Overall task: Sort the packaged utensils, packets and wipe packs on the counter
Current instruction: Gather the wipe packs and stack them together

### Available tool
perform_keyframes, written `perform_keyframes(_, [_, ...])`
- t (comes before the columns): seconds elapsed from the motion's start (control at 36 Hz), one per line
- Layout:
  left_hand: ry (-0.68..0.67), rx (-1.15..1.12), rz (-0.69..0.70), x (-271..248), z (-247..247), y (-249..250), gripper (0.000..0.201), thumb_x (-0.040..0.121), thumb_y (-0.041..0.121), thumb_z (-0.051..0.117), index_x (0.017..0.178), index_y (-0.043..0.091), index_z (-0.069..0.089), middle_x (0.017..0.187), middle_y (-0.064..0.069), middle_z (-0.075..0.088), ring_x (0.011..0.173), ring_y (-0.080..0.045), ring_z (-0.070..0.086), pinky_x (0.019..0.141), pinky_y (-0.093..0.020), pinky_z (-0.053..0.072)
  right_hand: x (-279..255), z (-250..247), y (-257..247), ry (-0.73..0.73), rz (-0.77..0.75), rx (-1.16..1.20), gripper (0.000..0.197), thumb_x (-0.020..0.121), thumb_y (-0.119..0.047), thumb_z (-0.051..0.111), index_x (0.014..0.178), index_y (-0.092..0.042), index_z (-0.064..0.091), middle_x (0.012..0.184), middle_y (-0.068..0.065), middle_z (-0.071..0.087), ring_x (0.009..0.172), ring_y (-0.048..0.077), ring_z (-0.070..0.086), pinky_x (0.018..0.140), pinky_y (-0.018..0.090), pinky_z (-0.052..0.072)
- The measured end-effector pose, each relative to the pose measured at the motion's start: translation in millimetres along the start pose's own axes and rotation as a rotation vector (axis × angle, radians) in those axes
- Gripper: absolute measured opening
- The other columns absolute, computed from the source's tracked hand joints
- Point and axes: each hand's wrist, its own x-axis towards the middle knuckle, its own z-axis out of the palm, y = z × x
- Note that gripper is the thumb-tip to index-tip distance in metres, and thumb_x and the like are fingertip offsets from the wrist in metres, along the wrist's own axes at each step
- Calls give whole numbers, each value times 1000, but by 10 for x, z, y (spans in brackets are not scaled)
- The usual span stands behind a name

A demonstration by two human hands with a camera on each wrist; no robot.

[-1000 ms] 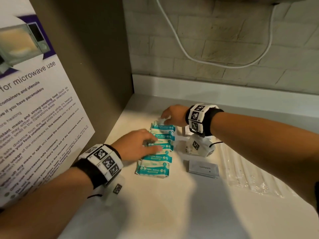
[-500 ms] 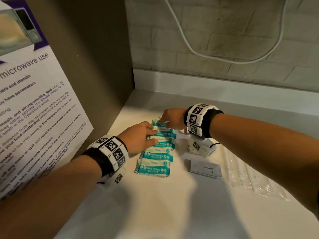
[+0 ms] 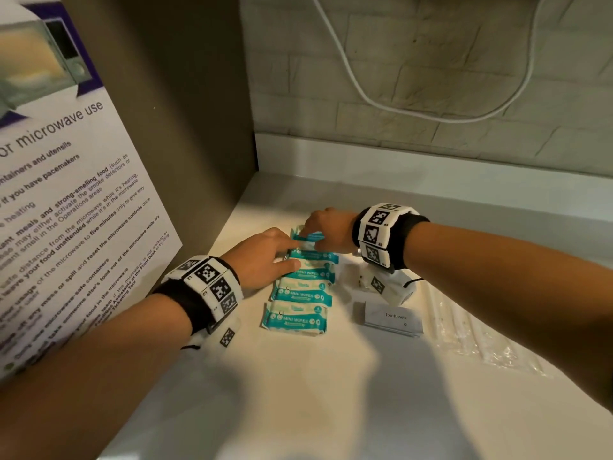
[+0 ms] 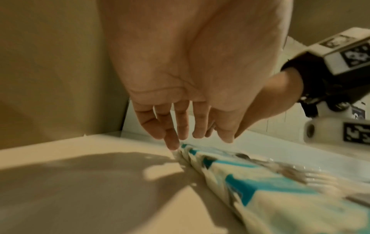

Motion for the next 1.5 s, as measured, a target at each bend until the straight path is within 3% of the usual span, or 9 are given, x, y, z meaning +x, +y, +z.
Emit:
perform_keyframes(0.19, [68,48,-103,-277,-99,-54,18,85,33,73,97,21,67,93,10,63,76,1,56,60,-13,38,-313,56,-161,44,-141,4,33,94,-26,54,126,-24,61,126,2,60,112,21,57,99,36,46])
perform_keyframes(0.53, [58,-318,-271,-442,80,86,18,82,4,75,92,-2,62,68,-8,68,44,-7,59,43,-16,47,-516,201,-363,-16,-77,-37,47,93,-30,58,138,-22,50,135,2,55,122,22,51,98,30,39])
perform_keyframes(0.64, [70,-312,-290,-429,112,79,22,79,7,79,93,3,62,79,-21,73,54,-20,60,48,-26,51,-512,246,-409,-15,-39,-40,47,91,-34,61,136,-24,52,129,2,60,115,22,55,92,30,42])
perform_keyframes(0.92, [58,-256,-267,-434,123,36,24,81,14,79,96,8,62,86,-7,73,76,-20,74,69,-36,62,-599,280,-521,-22,-5,-73,46,88,-44,59,128,-20,58,118,6,61,104,24,58,90,34,49])
perform_keyframes(1.03, [109,-78,-179,-411,51,2,18,83,25,75,96,17,65,88,4,69,79,-10,66,63,-20,48,-688,329,-575,34,-26,-47,47,87,-48,59,127,-23,56,118,5,55,104,25,56,91,40,51])
perform_keyframes(1.11, [166,-1,-115,-332,8,-23,15,84,26,72,98,25,67,101,5,67,86,-13,63,75,-24,46,-741,396,-644,40,-49,-49,54,82,-56,60,126,-25,55,115,4,55,104,25,55,89,42,52])
perform_keyframes(1.22, [118,156,-46,-198,-10,0,39,88,30,68,127,25,63,123,3,56,111,-17,56,94,-30,44,-764,459,-698,11,-39,-70,59,78,-62,59,124,-25,55,112,2,55,102,24,56,87,41,53])
perform_keyframes(1.31, [61,254,27,-107,10,34,48,94,29,60,141,26,51,151,2,42,136,-22,36,114,-36,27,-767,464,-686,19,-23,-41,66,76,-61,64,131,-26,51,117,0,54,104,23,56,88,41,53])
perform_keyframes(1.5, [-112,458,-1,201,45,107,50,103,31,36,152,30,27,162,5,18,149,-27,9,121,-47,12,-761,453,-668,14,-18,-15,66,79,-51,66,135,-24,47,123,1,53,107,24,56,88,37,52])
